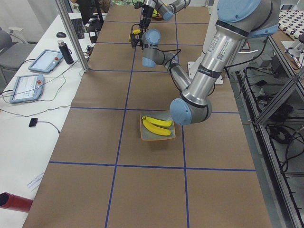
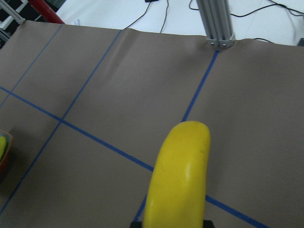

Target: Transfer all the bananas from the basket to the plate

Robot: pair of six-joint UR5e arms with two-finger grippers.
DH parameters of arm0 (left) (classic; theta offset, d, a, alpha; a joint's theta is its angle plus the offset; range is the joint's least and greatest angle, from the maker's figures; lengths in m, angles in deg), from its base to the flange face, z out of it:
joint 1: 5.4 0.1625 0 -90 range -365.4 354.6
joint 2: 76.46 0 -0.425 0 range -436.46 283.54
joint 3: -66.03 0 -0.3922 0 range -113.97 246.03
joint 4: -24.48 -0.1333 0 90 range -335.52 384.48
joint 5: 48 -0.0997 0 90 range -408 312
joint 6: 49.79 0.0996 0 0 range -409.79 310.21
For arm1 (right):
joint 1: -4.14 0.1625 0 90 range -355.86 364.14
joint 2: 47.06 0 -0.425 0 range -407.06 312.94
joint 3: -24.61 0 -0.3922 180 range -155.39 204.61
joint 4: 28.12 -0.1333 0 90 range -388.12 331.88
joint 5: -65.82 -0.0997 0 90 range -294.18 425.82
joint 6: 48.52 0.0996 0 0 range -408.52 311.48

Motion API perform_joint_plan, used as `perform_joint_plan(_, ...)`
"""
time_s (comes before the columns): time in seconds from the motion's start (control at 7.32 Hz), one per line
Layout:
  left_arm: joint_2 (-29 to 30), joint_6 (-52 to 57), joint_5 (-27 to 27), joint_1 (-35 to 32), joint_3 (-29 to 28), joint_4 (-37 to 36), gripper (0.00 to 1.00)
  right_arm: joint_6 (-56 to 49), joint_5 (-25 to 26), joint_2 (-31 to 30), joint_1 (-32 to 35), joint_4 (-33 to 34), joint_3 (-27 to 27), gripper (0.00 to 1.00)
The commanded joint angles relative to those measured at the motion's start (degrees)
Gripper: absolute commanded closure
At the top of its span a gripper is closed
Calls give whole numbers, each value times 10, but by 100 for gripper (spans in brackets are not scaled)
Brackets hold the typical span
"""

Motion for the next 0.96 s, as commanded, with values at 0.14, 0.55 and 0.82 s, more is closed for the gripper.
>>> perform_joint_plan(0.14,4,-5,-8,12,-4,-2,0,24,166,23,-123,-15,26,100)
perform_joint_plan(0.55,4,-6,-9,16,-2,-1,0,24,192,23,-147,-37,31,100)
perform_joint_plan(0.82,3,-4,-41,19,-3,0,3,24,204,25,-157,-37,30,100)
